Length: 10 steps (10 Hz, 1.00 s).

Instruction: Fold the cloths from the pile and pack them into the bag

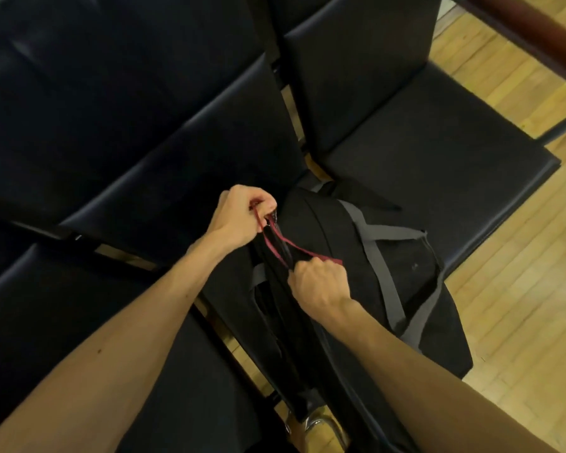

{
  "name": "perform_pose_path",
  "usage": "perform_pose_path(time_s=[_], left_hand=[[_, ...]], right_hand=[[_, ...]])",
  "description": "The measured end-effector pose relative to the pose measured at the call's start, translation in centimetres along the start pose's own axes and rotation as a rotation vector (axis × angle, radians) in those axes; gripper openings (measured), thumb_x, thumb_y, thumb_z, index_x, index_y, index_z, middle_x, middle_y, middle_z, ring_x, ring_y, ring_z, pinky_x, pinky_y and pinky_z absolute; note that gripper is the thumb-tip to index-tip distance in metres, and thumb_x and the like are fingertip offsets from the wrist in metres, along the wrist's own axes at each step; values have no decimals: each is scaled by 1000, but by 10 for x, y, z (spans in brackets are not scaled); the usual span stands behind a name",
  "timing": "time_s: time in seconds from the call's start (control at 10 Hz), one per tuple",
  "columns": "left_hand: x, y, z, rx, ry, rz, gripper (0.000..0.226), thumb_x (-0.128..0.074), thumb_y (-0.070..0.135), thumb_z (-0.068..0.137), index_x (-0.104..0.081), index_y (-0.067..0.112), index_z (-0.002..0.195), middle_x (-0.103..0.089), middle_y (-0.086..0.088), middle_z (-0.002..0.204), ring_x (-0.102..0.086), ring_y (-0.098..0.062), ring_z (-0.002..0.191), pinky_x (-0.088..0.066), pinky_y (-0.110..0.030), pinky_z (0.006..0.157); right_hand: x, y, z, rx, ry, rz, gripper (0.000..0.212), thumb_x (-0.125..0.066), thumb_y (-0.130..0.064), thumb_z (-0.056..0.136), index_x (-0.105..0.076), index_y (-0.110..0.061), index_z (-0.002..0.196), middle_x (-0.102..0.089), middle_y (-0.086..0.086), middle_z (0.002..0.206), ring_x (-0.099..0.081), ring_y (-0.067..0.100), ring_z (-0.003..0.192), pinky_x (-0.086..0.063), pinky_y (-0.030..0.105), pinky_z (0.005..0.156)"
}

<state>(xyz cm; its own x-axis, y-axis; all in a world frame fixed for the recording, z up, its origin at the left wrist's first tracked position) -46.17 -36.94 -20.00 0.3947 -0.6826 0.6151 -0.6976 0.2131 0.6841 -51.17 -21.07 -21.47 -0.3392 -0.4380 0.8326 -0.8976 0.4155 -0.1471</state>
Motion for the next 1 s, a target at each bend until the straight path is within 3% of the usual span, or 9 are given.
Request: perform_pose_path(time_s=[0.2,0.3,0.4,0.5,0.6,0.7,0.8,0.9,1.0], left_hand=[[14,-30,56,291,223,-163,24,-47,4,72,-69,9,62,-70,-2,69,-63,-10,62,-53,-26,59],[15,-26,75,402,327,-376,19,-49,11,68,-60,11,52,-61,4,54,-55,-5,47,-48,-25,54],[21,-18,82,380,412,-465,18,-51,8,74,-67,9,65,-61,3,60,-55,-4,49,-45,-20,52],[31,-16,83,255,248,-190,26,-60,1,89,-72,18,103,-67,3,101,-63,-5,89,-46,-15,76],[45,-15,54,158,68,-8,46,-64,1,91,-60,27,128,-54,-1,137,-54,-16,124,-47,-25,91],[72,-5,1,64,58,-103,30,-64,18,96,-64,28,123,-65,5,124,-60,-10,115,-48,-25,91],[102,26,-68,-15,3,-220,24,-62,31,97,-65,27,120,-71,8,109,-66,-8,106,-55,-38,95],[141,79,-135,-105,-93,-319,24,-55,34,100,-64,25,120,-72,3,110,-70,-11,102,-58,-43,92],[187,134,-216,-254,-116,-381,34,-51,42,97,-65,22,120,-73,1,111,-71,-15,102,-58,-43,91]], right_hand=[[18,-11,-15,416,-31,-211,18,-49,-4,96,-62,-12,105,-62,2,94,-65,25,86,-35,32,56],[46,2,-7,362,103,-225,14,-77,-14,78,-64,-16,72,-56,-2,65,-61,20,56,-23,25,46],[61,10,9,289,181,-271,13,-72,-23,86,-65,-17,76,-66,1,74,-66,24,63,-32,28,48],[59,15,26,148,223,-125,25,-49,-31,102,-66,-14,97,-69,7,95,-68,29,87,-43,34,62],[31,11,24,-2,90,73,43,-36,-49,104,-58,-12,110,-68,9,105,-66,30,97,-44,36,70],[27,4,-1,-56,52,215,52,-41,-65,95,-60,-17,100,-69,5,98,-66,27,94,-49,37,75],[71,0,-48,-63,7,571,65,-43,-81,82,-61,-19,76,-68,-1,76,-65,19,77,-51,35,74],[153,-5,-95,-6,96,976,75,-43,-81,76,-68,-11,80,-68,0,67,-64,12,63,-51,34,70],[244,-27,-171,228,130,1131,75,-37,-79,85,-67,-10,81,-67,6,72,-64,20,68,-46,38,71]])
Point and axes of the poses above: each hand's wrist, its own z-axis towards the middle knuckle, its own x-axis out of the back of the hand, y = z × x, the point moved 3 cm from there along z, towards the middle knuckle
